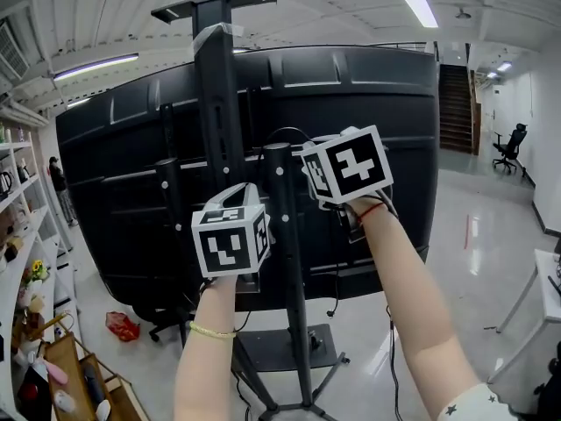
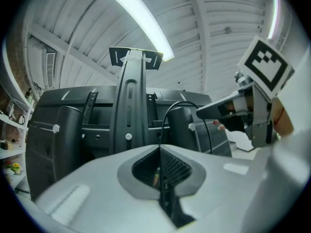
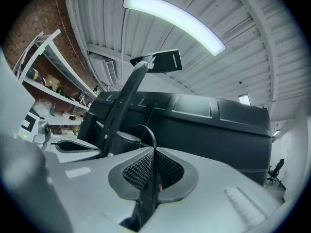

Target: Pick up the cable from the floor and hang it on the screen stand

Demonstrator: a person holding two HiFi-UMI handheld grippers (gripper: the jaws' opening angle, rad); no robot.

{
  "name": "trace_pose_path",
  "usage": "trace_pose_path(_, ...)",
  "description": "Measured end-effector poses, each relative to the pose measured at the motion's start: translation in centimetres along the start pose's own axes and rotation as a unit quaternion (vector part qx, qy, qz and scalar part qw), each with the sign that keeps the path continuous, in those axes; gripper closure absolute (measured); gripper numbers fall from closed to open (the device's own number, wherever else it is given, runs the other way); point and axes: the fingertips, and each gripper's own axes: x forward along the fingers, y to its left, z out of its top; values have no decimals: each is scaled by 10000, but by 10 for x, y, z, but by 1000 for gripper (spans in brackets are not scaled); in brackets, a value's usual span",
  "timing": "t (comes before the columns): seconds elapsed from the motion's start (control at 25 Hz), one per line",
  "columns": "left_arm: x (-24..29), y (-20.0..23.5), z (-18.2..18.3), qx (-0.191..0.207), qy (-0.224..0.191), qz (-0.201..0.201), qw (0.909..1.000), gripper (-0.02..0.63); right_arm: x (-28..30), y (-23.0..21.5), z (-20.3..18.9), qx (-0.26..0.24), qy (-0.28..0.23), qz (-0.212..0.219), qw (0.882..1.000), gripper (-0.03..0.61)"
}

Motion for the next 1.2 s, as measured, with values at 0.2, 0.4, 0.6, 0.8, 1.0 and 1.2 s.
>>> trace_pose_path(0.2,5,-1,-16,83,56,62,9999,606,14,5,-26,115,331,36,9994,569)
trace_pose_path(0.4,-3,-12,-42,-7,78,-69,9999,606,9,20,-54,165,271,50,9995,551)
trace_pose_path(0.6,-28,-24,-72,-327,-81,-225,9992,606,-16,43,-86,-17,-576,-200,9981,514)
trace_pose_path(0.8,-61,-40,-111,-530,-267,-349,9976,606,-60,93,-143,849,-1067,395,9899,578)
trace_pose_path(1.0,-82,-54,-158,-508,2,-275,9983,606,-82,120,-203,1272,-781,505,9875,578)
trace_pose_path(1.2,-92,-66,-194,-439,278,-267,9983,606,-90,129,-232,1358,-532,519,9879,580)
